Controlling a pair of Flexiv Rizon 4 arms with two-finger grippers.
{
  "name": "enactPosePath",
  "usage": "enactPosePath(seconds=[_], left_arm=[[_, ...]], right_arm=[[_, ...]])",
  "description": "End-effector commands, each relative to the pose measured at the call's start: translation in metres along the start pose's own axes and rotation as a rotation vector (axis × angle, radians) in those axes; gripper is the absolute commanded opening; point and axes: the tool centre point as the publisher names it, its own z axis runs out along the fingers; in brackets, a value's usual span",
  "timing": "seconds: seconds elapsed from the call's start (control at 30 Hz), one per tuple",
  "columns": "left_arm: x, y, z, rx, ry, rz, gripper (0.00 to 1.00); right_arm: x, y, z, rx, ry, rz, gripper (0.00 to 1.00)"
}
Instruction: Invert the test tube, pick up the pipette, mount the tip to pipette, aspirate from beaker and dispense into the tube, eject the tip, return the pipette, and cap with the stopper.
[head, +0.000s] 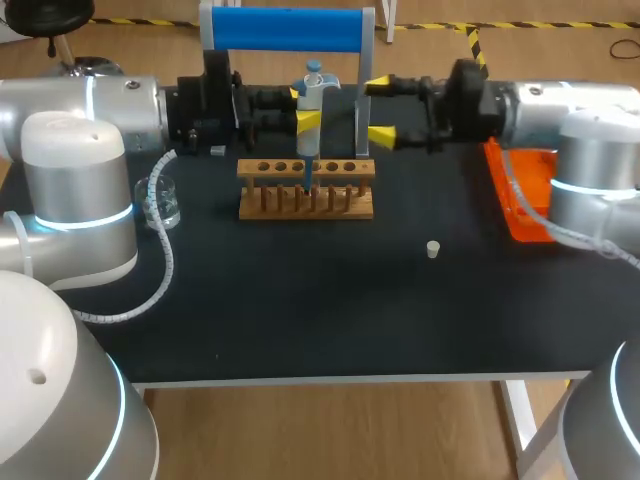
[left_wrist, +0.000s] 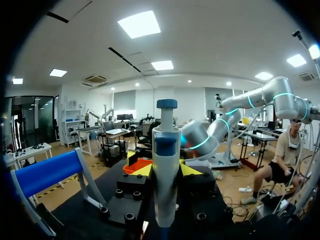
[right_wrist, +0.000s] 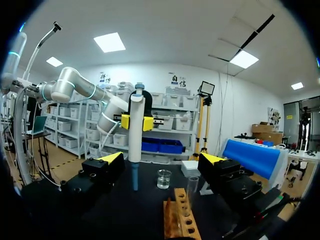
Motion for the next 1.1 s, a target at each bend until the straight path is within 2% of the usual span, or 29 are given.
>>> enactPosePath(seconds=[0.03,0.27,0.47,0.6,0.9,1.1], left_arm=[[0.001,0.000,0.000,0.003,-0.002,0.001,0.00],[0.001,0.000,0.000,0.003,-0.002,0.001,0.00],[0.001,0.000,0.000,0.003,-0.002,0.001,0.00],[0.001,0.000,0.000,0.003,-0.002,0.001,0.00],[0.001,0.000,0.000,0.003,-0.002,0.001,0.00],[0.001,0.000,0.000,0.003,-0.002,0.001,0.00]], right_arm=[[-0.010,0.004,-0.035,0.023,-0.020,-0.003,1.00],[-0.049,0.000,-0.058,0.084,-0.061,-0.003,1.00],[-0.085,-0.004,-0.064,0.152,-0.077,0.002,1.00],[-0.108,-0.004,-0.061,0.202,-0.085,0.009,1.00],[-0.144,-0.003,-0.041,0.301,-0.099,-0.003,1.00],[-0.153,-0.009,-0.031,0.359,-0.114,-0.003,1.00]])
